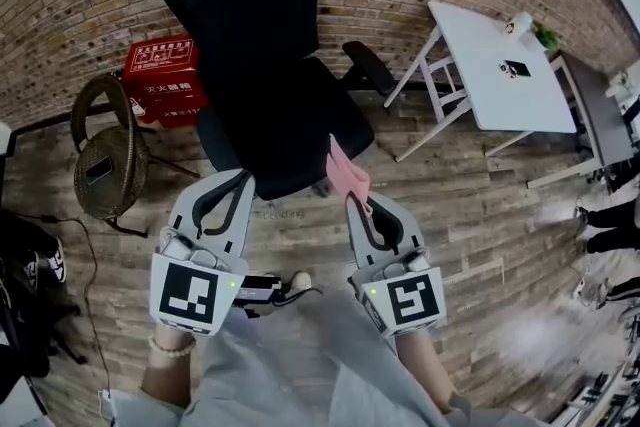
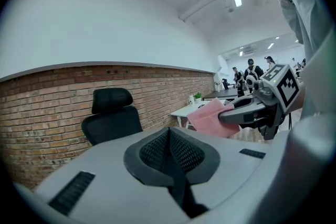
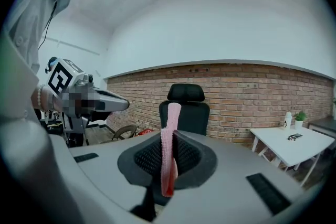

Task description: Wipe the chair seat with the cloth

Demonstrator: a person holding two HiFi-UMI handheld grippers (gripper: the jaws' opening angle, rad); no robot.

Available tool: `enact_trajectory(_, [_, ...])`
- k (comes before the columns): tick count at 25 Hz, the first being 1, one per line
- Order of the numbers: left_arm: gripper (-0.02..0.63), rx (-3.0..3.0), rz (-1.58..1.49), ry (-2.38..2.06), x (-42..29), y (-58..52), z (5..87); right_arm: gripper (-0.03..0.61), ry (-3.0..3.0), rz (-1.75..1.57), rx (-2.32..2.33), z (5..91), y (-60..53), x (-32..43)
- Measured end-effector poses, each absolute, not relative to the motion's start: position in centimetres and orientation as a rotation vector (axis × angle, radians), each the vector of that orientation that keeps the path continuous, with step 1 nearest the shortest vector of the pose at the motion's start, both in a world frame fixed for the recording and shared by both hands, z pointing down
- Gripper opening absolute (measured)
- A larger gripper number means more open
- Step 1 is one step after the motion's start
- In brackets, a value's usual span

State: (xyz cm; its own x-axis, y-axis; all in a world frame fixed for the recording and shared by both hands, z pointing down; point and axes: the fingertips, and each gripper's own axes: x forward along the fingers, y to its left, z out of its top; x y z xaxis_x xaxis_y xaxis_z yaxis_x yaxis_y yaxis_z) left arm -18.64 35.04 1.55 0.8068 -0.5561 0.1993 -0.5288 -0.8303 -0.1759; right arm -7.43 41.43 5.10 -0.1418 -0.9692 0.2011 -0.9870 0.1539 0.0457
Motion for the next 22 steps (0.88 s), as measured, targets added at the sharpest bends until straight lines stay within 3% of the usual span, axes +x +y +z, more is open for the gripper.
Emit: enact_trajectory(22, [0.018,-2.873,-0.377,0.874,-11.8,32.6,2.9,0.055,-2.211,0.224,1.978,7.9,39.8,0.2])
